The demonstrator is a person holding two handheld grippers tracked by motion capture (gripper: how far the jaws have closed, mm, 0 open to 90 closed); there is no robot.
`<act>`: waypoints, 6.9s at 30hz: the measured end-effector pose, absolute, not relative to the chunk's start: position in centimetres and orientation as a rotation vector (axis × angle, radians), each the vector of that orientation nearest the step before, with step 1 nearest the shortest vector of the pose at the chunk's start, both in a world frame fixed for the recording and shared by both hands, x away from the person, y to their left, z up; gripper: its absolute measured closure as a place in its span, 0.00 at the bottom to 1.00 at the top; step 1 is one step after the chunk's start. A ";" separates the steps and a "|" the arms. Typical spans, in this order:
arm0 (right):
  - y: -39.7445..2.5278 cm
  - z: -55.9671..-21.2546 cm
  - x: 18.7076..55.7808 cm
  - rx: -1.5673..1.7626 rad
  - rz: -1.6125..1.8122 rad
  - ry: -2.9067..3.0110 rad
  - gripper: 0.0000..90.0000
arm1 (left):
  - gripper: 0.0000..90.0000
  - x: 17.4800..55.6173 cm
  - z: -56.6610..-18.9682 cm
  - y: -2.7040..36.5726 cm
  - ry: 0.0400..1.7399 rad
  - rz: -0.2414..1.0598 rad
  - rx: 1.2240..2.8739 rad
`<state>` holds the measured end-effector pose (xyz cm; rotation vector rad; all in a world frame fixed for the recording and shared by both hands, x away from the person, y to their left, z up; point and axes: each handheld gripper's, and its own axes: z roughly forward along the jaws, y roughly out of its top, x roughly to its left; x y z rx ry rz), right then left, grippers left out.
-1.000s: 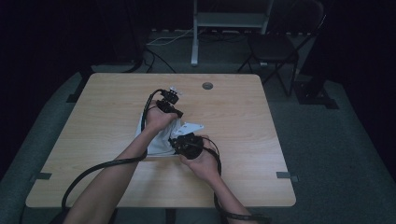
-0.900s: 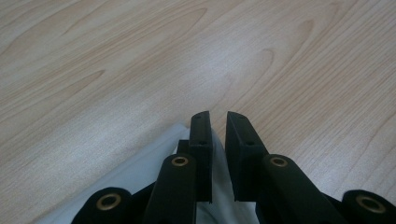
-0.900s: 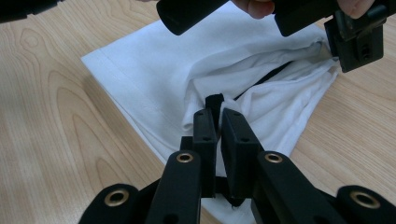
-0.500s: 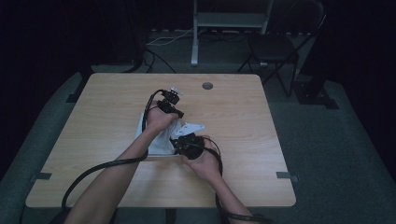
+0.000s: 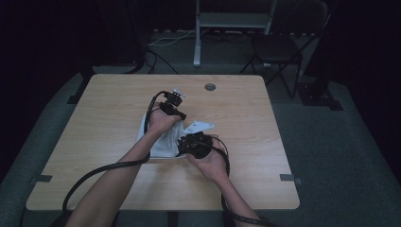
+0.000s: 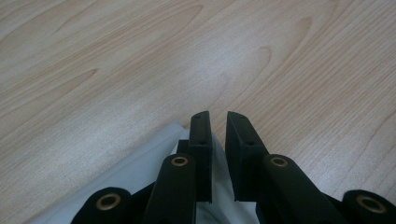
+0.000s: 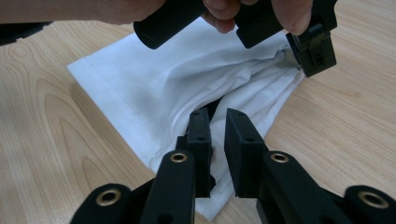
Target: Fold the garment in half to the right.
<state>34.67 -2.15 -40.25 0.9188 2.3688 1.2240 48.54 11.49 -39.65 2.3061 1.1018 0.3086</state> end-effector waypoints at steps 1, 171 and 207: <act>-2.2 -40.3 34.7 0.919 1.224 2.369 0.88 | 0.90 48.5 -39.6 11.5 1.102 0.309 2.306; -1.1 -42.4 35.9 0.985 0.973 2.479 0.75 | 0.63 48.9 -40.4 16.3 1.188 0.444 2.313; -0.7 -42.0 35.5 0.976 0.990 2.479 0.69 | 0.59 49.1 -40.8 19.4 1.230 0.517 2.307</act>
